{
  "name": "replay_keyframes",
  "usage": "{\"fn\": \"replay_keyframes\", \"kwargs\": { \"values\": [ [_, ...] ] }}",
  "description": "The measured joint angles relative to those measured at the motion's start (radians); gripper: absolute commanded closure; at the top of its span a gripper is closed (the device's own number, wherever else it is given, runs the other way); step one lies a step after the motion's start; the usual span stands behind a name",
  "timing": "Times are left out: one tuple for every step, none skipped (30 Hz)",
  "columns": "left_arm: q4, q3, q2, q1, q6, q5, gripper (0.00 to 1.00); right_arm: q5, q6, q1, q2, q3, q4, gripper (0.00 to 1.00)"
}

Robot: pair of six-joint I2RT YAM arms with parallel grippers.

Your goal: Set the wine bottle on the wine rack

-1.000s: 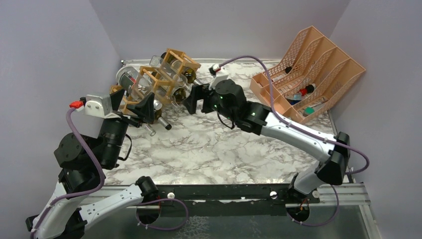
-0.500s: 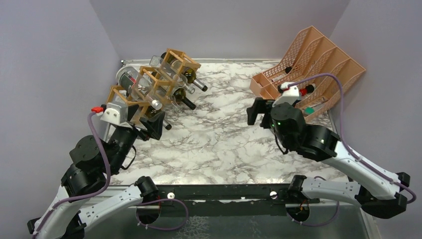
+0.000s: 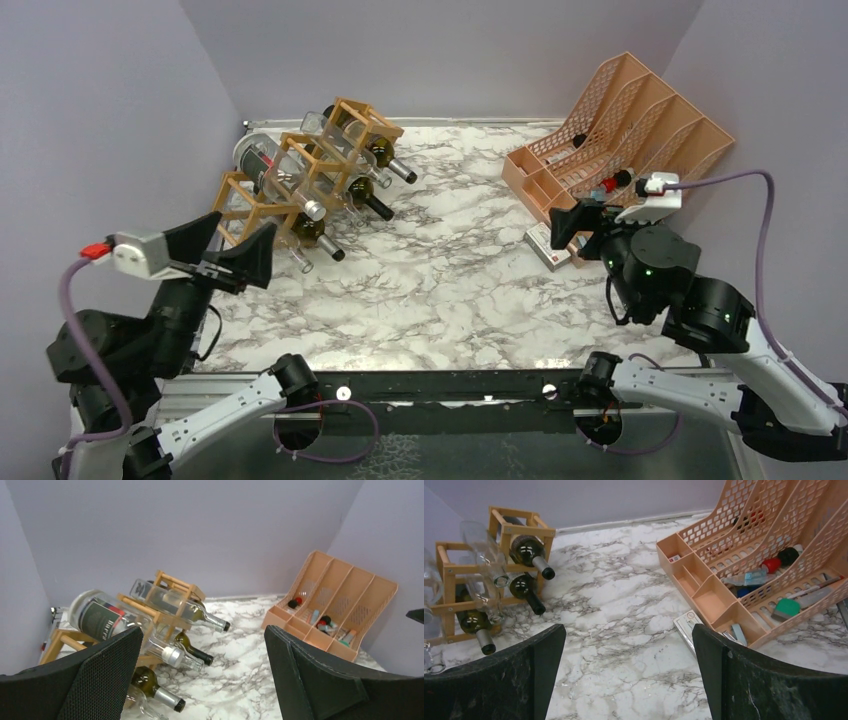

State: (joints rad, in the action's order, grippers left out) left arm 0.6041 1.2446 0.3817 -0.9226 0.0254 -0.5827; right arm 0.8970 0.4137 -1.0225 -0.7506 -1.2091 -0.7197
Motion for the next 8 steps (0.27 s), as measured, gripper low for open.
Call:
{"fn": "replay_keyframes", "kwargs": {
  "values": [
    [-0.001,0.018,-0.008,0.000,-0.009,-0.006,0.01,0.003,-0.015,0.000,0.010,-0.005,0.005,0.00],
    [0.000,0.035,-0.015,0.000,-0.016,-0.011,0.01,0.004,-0.030,0.000,0.018,-0.014,0.010,0.00],
    [-0.002,0.051,-0.019,0.000,-0.024,-0.014,0.01,0.005,-0.042,0.000,0.024,-0.022,0.019,0.00],
    [-0.003,0.062,-0.020,0.000,-0.029,-0.018,0.01,0.007,-0.053,0.000,0.027,-0.030,0.026,0.00],
    [-0.003,0.074,-0.021,0.000,-0.035,-0.021,0.01,0.008,-0.062,0.000,0.031,-0.034,0.035,0.00],
    [-0.004,0.081,-0.021,0.000,-0.040,-0.023,0.01,0.008,-0.070,0.000,0.034,-0.036,0.043,0.00],
    [-0.003,0.084,-0.021,0.000,-0.045,-0.027,0.01,0.008,-0.077,0.000,0.035,-0.036,0.048,0.00],
    [-0.002,0.084,-0.021,0.000,-0.049,-0.029,0.01,0.008,-0.083,0.000,0.035,-0.036,0.050,0.00]
  ]
}}
